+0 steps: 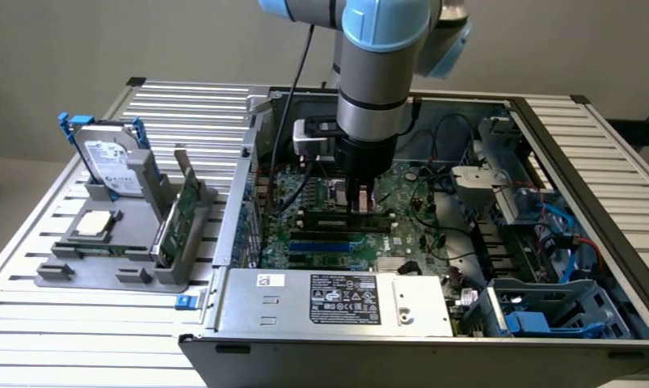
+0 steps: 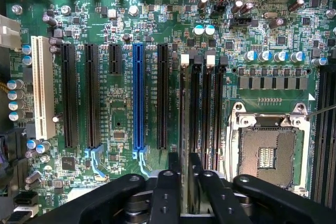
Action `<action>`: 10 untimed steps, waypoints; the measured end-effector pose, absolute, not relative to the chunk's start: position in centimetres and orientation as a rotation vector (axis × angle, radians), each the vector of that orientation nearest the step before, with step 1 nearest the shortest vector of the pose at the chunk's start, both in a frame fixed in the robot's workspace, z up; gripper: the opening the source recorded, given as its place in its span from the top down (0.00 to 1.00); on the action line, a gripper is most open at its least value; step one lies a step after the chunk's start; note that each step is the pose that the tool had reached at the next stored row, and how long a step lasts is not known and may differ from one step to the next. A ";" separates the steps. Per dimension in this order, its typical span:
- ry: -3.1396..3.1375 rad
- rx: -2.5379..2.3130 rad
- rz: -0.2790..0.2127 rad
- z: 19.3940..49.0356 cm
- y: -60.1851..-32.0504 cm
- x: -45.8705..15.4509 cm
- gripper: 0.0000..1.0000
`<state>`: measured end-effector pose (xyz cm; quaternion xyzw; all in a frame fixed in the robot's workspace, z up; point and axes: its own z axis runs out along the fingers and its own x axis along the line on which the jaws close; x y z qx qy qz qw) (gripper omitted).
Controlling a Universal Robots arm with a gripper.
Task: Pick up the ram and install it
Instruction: 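Insert the ram into the slot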
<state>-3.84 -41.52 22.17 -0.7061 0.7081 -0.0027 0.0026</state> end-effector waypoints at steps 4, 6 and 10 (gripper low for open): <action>2.222 -2.214 -0.007 22.4 -41.5 -3.8 0.67; 2.223 -2.215 -0.005 22.8 -41.5 -3.8 0.60; 2.225 -2.216 -0.001 23.9 -41.5 -3.8 0.60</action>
